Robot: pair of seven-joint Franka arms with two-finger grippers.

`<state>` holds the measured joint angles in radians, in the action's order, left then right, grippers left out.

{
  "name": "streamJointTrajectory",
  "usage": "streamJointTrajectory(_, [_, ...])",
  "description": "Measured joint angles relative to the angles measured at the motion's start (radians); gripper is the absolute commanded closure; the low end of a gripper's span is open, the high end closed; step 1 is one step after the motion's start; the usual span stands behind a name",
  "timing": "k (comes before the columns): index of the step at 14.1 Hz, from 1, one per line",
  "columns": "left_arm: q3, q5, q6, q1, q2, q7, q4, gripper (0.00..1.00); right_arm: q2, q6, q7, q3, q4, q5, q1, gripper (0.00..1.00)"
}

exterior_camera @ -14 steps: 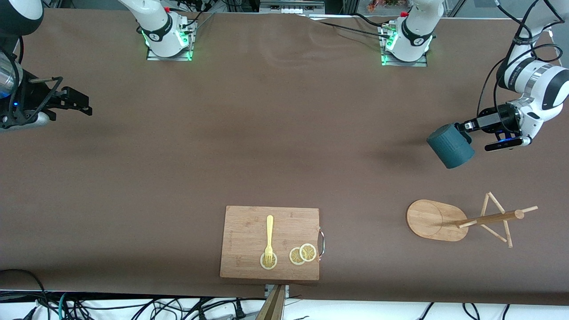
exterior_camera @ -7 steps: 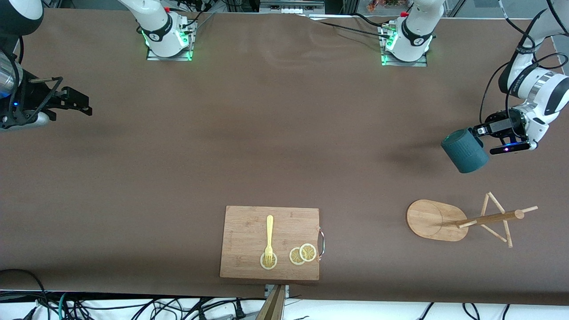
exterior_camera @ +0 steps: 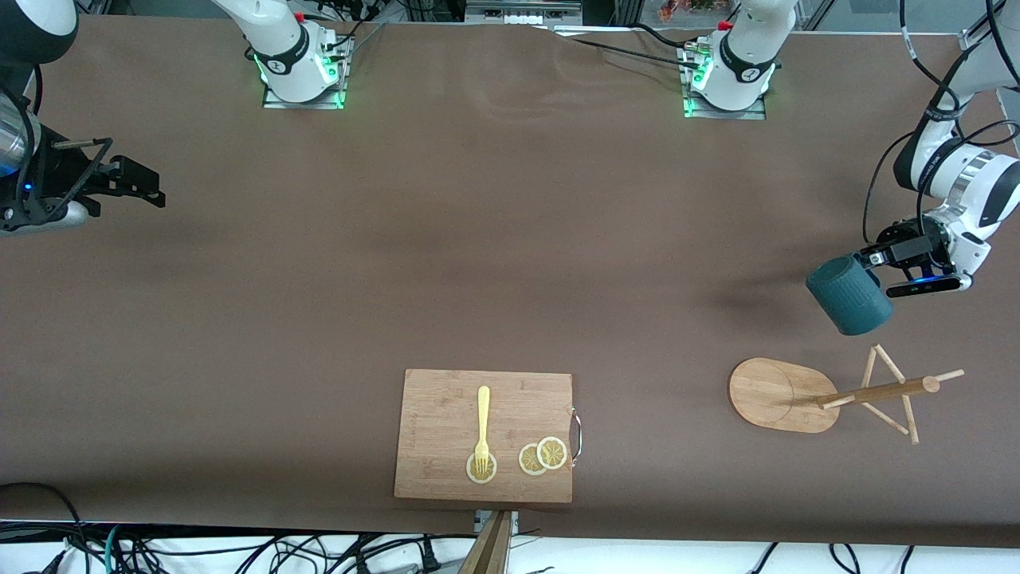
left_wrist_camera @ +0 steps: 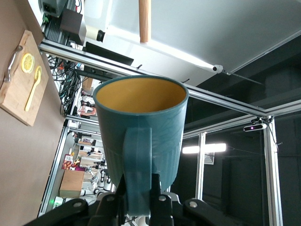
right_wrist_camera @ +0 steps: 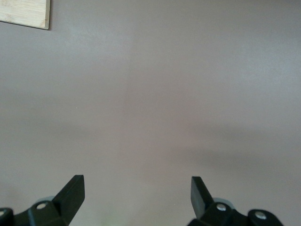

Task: Pass cup and hang on rack
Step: 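Carry the mug with the left gripper above the wooden rack peg, then lower the mug onto the rack peg and open the left gripper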

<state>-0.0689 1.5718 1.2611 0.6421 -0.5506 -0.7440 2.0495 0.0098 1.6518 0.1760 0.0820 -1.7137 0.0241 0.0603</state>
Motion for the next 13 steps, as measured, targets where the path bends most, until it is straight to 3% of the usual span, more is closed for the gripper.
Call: streamJointTrajectory(13, [-0.010,0.036,-0.002,-0.001,-0.111,-0.004,-0.100,1.00,0.001,0.000,-0.001,0.000,0.000,0.000,0.000,0.01])
